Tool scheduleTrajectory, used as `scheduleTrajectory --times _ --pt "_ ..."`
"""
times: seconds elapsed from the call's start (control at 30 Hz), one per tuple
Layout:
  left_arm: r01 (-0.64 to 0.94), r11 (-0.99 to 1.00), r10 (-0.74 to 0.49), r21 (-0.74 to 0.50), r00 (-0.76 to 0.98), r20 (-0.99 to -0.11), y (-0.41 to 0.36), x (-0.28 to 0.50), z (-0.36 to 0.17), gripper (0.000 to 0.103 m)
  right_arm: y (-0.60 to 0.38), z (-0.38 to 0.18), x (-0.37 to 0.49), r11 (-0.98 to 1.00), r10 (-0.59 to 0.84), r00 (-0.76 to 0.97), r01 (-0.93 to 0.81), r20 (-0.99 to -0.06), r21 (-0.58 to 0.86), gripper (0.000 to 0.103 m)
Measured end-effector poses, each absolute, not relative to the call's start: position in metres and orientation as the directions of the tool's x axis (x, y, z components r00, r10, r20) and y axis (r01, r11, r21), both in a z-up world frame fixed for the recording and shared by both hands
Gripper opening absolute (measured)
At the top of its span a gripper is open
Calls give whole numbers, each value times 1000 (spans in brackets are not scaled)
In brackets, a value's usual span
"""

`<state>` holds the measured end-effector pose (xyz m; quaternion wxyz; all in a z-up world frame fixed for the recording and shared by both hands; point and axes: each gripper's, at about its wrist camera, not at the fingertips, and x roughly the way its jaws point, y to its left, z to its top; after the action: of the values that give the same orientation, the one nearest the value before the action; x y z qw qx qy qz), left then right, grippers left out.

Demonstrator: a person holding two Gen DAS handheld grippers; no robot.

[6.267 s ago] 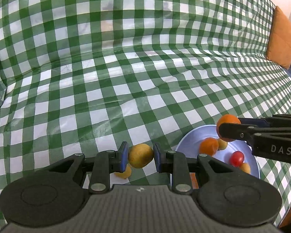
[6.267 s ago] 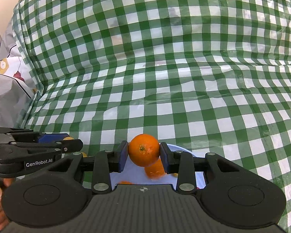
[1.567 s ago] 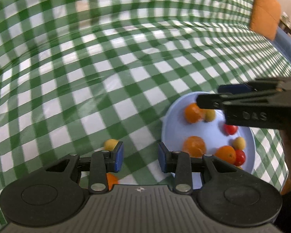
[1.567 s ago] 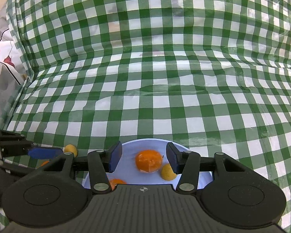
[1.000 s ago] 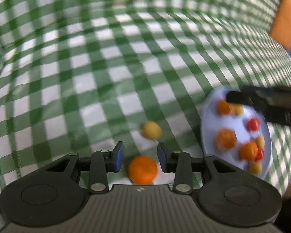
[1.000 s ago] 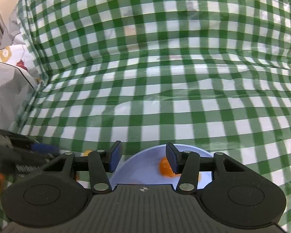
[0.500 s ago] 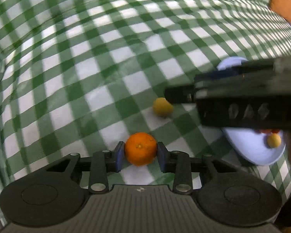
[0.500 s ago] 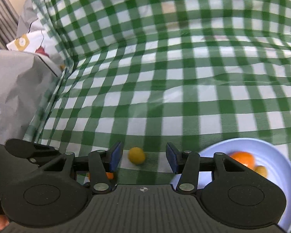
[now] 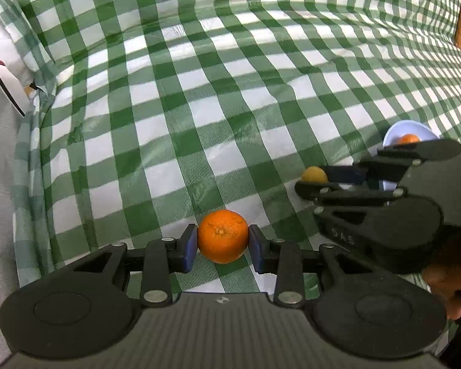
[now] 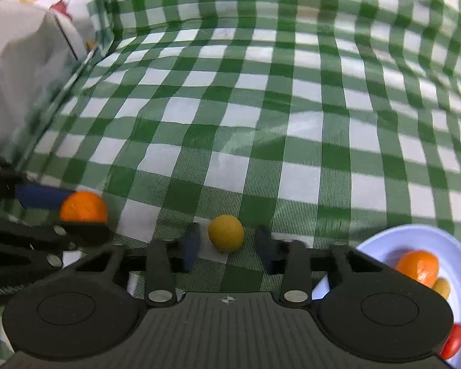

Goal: Organize fruits
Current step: 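Grasp an orange with the left tool while the right tool grasps a yellow fruit, then carry both fruits over the blue plate and open both tools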

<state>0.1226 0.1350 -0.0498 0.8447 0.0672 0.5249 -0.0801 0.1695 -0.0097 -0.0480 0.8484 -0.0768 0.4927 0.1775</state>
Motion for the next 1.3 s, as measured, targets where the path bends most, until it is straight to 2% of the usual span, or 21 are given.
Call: scheduleTrajectory --times 0.2,0.37,0.57,0.73,0.83,1.03,1.2,1.3 --pt "146 989 -48 27 486 -873 140 122 -35 39 -13 -31 166 928 254 499 -367 -829 64 25" --pt "75 997 -52 -11 578 -814 146 107 -10 39 -27 -4 153 937 291 562 -332 -774 112 25" --pt "-33 997 -26 -64 664 -747 148 81 6 39 -60 41 120 945 320 656 -277 -683 176 25" --pt "-82 993 -2 -81 692 -722 134 44 14 39 -103 71 72 949 313 728 -261 -609 176 25" --pt "-30 993 -62 -118 710 -702 113 18 26 39 -132 75 44 958 288 752 -223 -594 182 25" --pt "49 996 -85 -76 789 -609 65 -22 33 39 -170 55 12 969 234 772 -132 -590 210 25" --pt "90 990 -140 -110 732 -666 45 -33 4 38 -202 50 0 973 190 810 -78 -555 218 25" --pt "117 991 -136 -73 754 -642 33 -30 3 38 -215 40 -1 979 170 828 -77 -535 191 25"
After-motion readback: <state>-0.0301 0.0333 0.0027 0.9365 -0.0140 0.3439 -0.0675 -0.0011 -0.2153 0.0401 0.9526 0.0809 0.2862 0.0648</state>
